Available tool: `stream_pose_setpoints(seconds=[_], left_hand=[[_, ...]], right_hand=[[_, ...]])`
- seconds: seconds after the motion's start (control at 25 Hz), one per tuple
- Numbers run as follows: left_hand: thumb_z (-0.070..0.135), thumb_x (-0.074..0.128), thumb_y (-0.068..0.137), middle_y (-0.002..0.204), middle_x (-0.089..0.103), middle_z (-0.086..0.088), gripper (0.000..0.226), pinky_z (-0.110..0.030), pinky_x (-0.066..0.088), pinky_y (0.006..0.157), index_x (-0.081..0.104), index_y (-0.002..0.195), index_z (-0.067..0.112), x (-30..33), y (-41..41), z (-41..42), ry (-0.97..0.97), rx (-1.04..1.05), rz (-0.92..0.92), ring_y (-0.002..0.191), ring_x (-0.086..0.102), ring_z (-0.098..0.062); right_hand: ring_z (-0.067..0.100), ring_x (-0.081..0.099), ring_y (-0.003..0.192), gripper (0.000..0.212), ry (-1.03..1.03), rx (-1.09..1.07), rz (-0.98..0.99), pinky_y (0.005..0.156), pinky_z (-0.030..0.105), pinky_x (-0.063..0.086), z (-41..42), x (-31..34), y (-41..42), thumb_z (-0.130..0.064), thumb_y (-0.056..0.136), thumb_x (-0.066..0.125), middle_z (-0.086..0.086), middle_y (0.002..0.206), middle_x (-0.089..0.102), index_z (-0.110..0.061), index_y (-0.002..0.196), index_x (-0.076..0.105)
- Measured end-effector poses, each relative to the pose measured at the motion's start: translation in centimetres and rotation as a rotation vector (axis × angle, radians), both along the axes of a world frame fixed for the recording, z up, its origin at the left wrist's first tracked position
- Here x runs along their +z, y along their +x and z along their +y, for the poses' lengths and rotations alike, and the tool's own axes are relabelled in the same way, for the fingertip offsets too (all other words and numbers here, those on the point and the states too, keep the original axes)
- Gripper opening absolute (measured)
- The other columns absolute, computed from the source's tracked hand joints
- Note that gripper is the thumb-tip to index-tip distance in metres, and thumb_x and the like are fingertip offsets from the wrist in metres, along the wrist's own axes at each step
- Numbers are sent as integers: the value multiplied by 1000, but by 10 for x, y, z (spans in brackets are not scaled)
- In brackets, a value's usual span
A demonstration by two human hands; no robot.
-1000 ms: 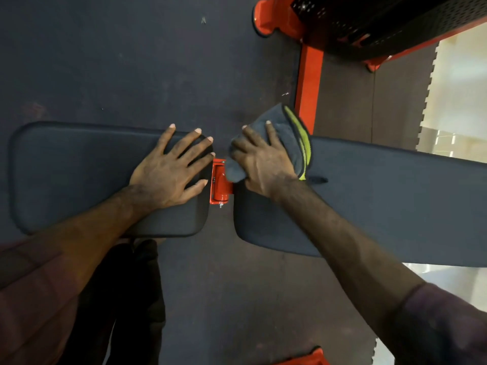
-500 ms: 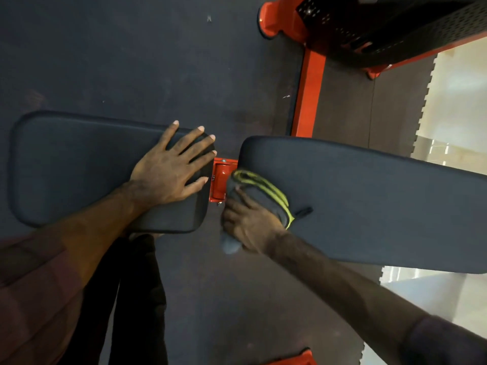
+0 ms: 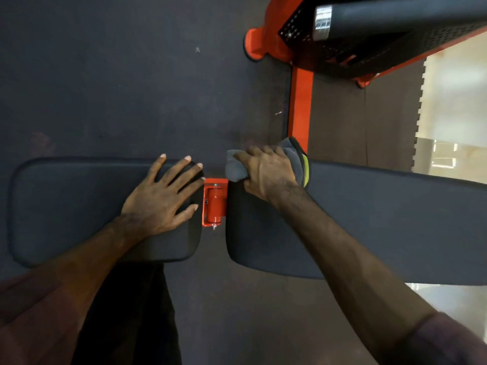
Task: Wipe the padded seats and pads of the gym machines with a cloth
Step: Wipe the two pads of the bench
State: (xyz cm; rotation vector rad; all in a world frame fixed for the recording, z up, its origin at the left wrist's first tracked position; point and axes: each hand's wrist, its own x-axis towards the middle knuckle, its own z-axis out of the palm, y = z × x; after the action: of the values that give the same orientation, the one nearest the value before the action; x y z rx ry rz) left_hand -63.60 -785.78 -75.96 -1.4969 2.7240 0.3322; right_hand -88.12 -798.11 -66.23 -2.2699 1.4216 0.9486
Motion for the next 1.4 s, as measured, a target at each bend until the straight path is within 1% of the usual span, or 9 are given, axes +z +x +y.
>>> stream_pose_setpoints(seconds=[0.2,0.44,0.6,0.72,0.8,0.92,1.16,1.32,1.4], left_hand=[[56,42,103,172,30,-6,69,-67,16,124,43,161,19,14,-4,-10,116,47,22,161,21,-29],[55,52,102,164,41,-7,70,-61,37,116,36,161,21,27,-44,-66,363,171,180,147,46,-26],[59,32,105,163,44,-4,68,-54,39,119,37,161,20,51,-91,-95,377,76,283,149,44,-24],[64,22,104,167,38,-3,75,-48,37,122,32,164,20,72,-133,-105,447,0,345,153,38,-21],[63,27,107,169,35,-3,73,-45,37,123,28,166,20,80,-156,-110,482,3,376,154,36,-21],[62,31,107,170,33,-2,73,-45,37,123,23,167,21,86,-184,-118,527,29,389,152,37,-21],[67,33,106,167,37,-4,77,-46,41,119,24,166,20,96,-212,-121,502,11,356,148,42,-22],[71,28,103,168,36,-1,81,-44,37,122,26,166,20,117,-247,-125,459,-23,361,151,38,-20],[69,30,104,167,38,-1,79,-44,37,122,29,165,19,126,-268,-126,426,-41,371,151,39,-19]], right_hand=[[32,58,122,72,-93,-183,80,100,48,41,-12,64,-81,-32,79,66,-1,133,62,-38,149,50],[31,61,123,51,-3,-242,45,105,47,40,-29,32,-31,-44,83,64,-1,131,66,-33,133,59],[29,60,123,61,-7,-238,24,105,47,40,-24,61,-70,-38,81,65,-4,134,64,-36,141,54],[29,62,121,56,-131,-447,87,102,47,39,-25,102,-136,-41,75,55,-3,127,68,-34,130,60],[29,62,120,54,-209,-546,98,107,48,36,-25,114,-160,-43,71,48,-3,123,71,-33,121,64],[32,61,120,45,-228,-511,91,113,53,32,-17,103,-153,-40,77,63,-2,122,69,-31,121,64],[30,61,119,46,-213,-414,-32,107,47,39,-21,116,-184,-39,84,62,-1,125,69,-31,129,61],[33,62,117,32,-455,-630,90,119,51,27,-11,152,-266,-39,84,61,4,115,74,-26,113,64],[33,61,119,35,-488,-665,106,123,56,20,-10,153,-267,-39,82,64,3,116,73,-26,115,65]])
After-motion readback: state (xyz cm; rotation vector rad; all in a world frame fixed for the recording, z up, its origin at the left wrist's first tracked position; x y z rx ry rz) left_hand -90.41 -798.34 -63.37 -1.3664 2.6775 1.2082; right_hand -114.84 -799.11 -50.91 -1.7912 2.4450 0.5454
